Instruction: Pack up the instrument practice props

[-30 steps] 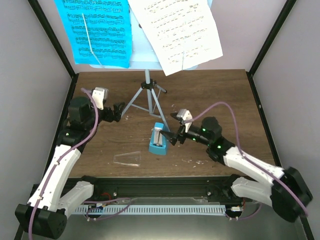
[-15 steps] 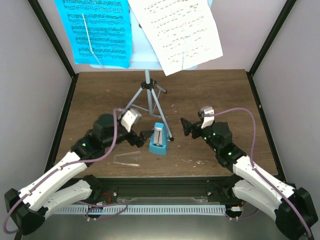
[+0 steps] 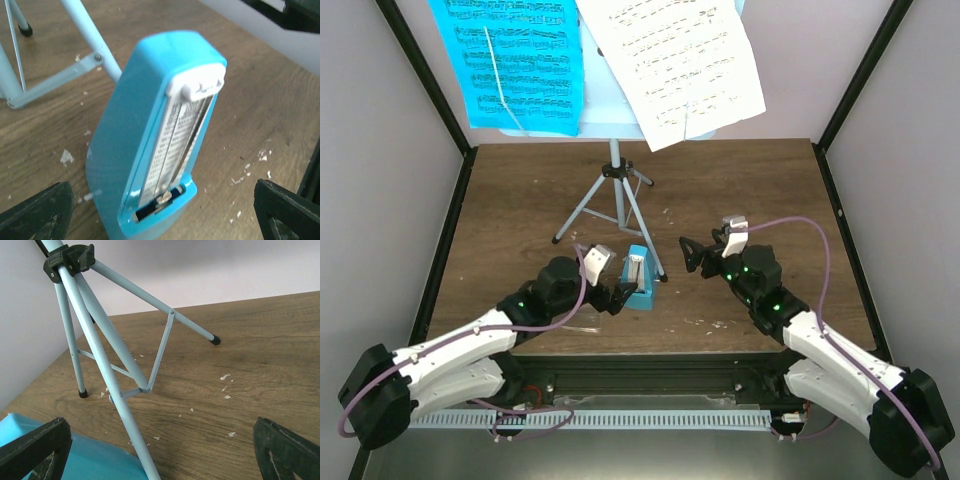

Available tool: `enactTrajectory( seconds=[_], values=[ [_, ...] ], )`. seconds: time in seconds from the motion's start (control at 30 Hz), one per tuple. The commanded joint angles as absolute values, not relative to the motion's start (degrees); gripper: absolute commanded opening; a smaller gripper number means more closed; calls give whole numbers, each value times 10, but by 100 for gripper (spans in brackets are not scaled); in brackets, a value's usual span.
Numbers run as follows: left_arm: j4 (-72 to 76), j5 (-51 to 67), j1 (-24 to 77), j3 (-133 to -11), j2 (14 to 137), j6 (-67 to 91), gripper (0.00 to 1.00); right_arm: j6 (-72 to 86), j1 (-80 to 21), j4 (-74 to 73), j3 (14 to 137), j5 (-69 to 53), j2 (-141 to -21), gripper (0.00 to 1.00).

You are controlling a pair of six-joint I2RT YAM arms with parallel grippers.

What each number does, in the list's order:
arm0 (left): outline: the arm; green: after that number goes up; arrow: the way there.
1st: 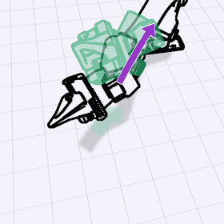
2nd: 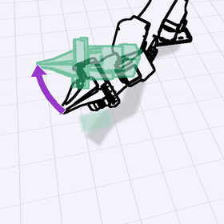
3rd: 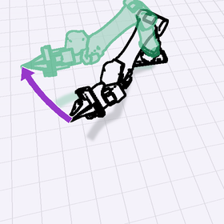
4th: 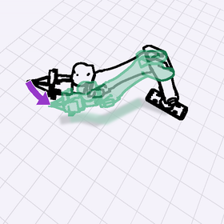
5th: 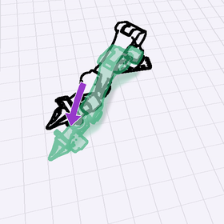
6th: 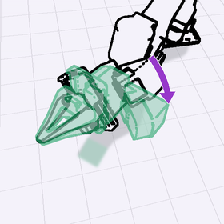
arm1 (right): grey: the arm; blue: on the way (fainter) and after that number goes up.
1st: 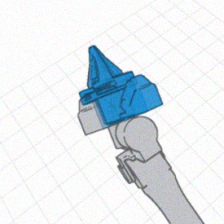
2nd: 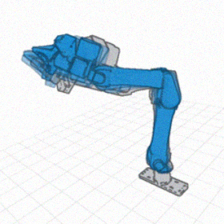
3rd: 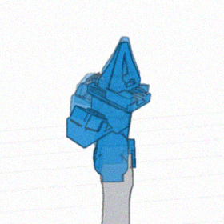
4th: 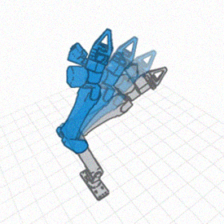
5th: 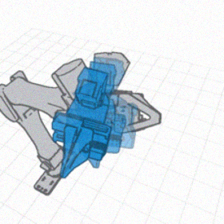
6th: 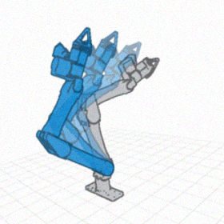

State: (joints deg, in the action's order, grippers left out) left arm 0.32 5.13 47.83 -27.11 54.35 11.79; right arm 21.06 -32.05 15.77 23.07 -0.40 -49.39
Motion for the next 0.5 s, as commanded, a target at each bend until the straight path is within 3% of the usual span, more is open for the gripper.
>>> enactTrajectory(
  seconds=[0.0, 0.33, 0.47],
  values=[
    [113, 33, 481, -260, 571, 118, 100, 229, -317, 175, 227, -10, -499, 100],
    [146, 2, 481, -303, 662, 90, 100, 235, -318, 186, 224, -14, -511, 100],
    [153, 3, 481, -304, 676, 89, 94, 233, -318, 203, 210, -20, -507, 100]
  ],
)
